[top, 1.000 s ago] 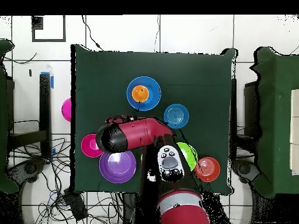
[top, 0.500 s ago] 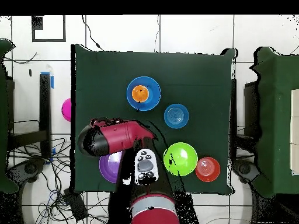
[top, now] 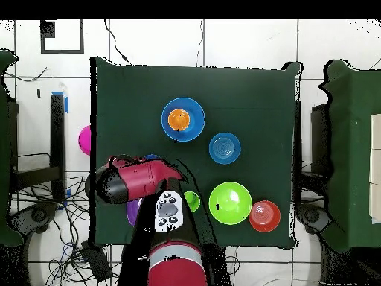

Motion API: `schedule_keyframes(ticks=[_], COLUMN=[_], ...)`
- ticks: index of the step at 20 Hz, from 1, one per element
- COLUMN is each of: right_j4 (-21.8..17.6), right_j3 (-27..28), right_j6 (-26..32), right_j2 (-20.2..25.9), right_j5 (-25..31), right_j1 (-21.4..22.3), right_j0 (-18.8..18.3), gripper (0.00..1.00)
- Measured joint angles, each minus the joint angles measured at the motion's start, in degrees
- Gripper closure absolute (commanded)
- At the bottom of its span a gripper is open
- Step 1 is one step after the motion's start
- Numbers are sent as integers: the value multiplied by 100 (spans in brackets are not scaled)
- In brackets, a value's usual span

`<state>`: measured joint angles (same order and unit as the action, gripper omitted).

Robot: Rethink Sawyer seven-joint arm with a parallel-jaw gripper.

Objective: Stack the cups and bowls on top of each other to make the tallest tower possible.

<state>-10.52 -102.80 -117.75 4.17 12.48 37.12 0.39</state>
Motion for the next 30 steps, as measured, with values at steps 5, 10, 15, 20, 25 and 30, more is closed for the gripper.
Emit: schedule_keyframes(ticks=[5, 10, 15, 20, 25, 30], right_j4=[2, 6, 7, 10, 42, 224], right_j3=[1, -2, -3, -51, -212, -470], right_j6=[-31, -31, -31, -31, -34, -34], right_j2=[-63, -118, -120, -120, -108, -87], right_j5=[-179, -375, -543, -575, -575, -572], right_j1=[-162, -447, -611, -644, -581, -301], right_j0=[53, 71, 72, 62, 11, -10], gripper=[0, 0, 0, 0, 0, 0])
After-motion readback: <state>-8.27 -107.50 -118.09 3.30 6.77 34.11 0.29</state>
